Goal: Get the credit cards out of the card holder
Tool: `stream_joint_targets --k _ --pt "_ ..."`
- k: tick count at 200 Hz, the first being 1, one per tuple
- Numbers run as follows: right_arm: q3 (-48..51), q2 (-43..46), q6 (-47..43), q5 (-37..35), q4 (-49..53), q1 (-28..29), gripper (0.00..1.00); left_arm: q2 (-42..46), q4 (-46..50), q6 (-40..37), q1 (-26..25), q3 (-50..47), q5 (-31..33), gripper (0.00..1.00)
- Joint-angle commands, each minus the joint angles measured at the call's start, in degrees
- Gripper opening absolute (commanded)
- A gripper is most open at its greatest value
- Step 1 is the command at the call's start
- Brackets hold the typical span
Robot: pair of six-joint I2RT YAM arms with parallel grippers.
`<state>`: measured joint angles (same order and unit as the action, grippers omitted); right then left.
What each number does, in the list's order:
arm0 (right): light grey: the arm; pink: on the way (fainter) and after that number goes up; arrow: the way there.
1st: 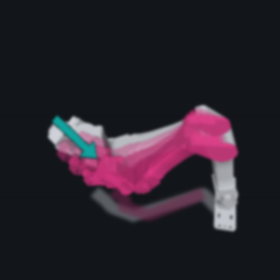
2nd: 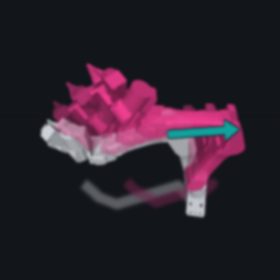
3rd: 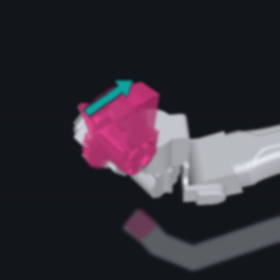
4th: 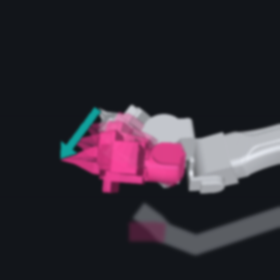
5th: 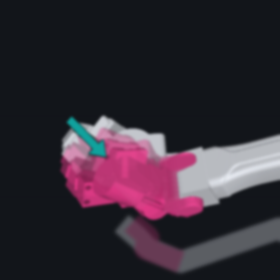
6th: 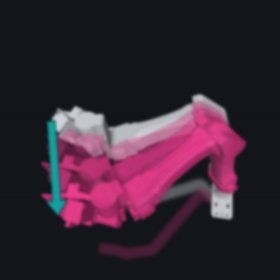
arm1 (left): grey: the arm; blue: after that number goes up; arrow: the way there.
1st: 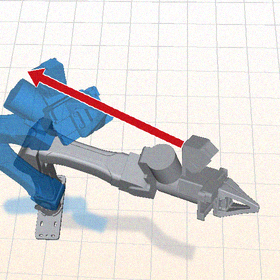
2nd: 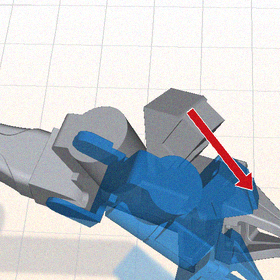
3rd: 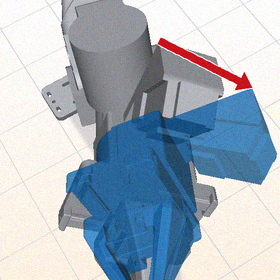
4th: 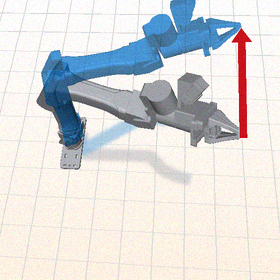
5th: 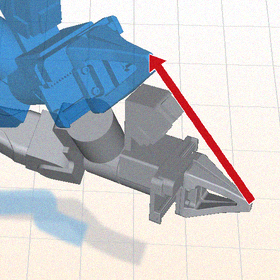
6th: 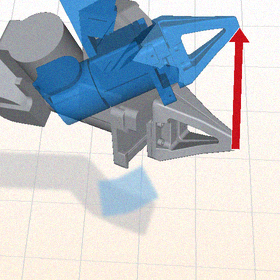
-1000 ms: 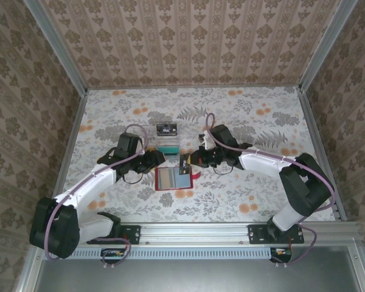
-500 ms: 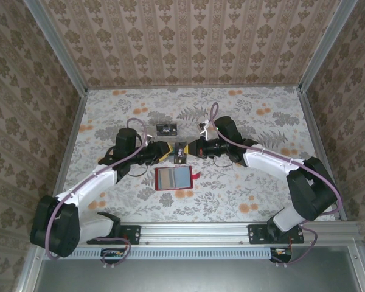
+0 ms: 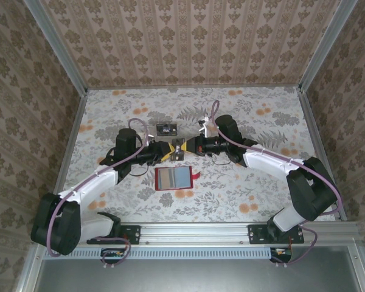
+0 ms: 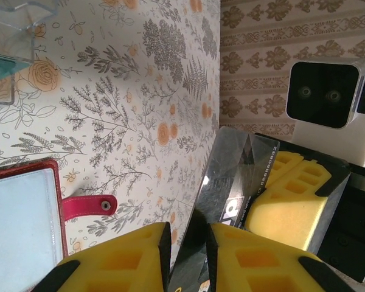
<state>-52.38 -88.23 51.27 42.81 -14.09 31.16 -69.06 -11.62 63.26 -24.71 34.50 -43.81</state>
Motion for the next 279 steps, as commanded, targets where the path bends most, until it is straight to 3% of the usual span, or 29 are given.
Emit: stream_joint_targets --k 1,40,52,72,94,123,147,174,203,224,239,279 --pt "0.63 -0.09 1.03 1.97 -2.53 -0.14 0.0 -0.51 -3.36 0.82 -0.3 -0.49 -2.25 0.23" --pt "1.68 -0.69 0.31 2.36 -2.26 -0.13 0.0 0.39 -4.51 1.3 -0.28 -0.57 -2.22 0.11" --pt "2.17 -0.91 0.33 2.46 -2.58 -0.13 0.05 0.94 -4.02 0.96 -0.32 -0.65 -1.9 0.04" --pt "2.36 -0.92 -0.23 2.03 -1.81 -0.13 0.27 1.85 -2.82 0.12 -0.26 -0.62 -1.58 0.0" --pt "2.47 -0.36 -1.43 0.65 0.52 -0.22 0.67 2.71 2.08 -3.18 -0.12 0.63 -1.12 0.0" --pt "3.49 2.51 -3.68 -2.41 4.55 -1.08 0.86 4.16 17.03 -13.92 0.69 6.06 1.88 0.0" --pt "4.48 6.18 -5.99 -6.68 8.76 -2.02 0.99 3.92 32.3 -27.44 0.8 13.58 9.83 0.0" --pt "5.13 11.39 -8.42 -12.2 14.28 -2.55 1.0 3.05 42.89 -41.5 0.62 20.24 21.75 0.0" --pt "5.96 16.07 -10.61 -16.15 18.23 -3.2 1.0 3.39 42.61 -53.82 0.22 22.42 30.75 0.0" --pt "7.0 18.79 -11.27 -17.25 19.17 -3.9 1.0 3.37 39.78 -67.48 -0.59 22.26 33.53 0.0" --pt "7.66 20.01 -11.36 -17.23 19.41 -4.39 1.0 2.73 38.95 -77.44 -0.73 22.55 32.17 0.0" --pt "8.87 22.94 -11.75 -17.3 20.52 -5.64 1.0 -0.55 35.05 -95.9 -0.67 24.66 33.94 0.0"
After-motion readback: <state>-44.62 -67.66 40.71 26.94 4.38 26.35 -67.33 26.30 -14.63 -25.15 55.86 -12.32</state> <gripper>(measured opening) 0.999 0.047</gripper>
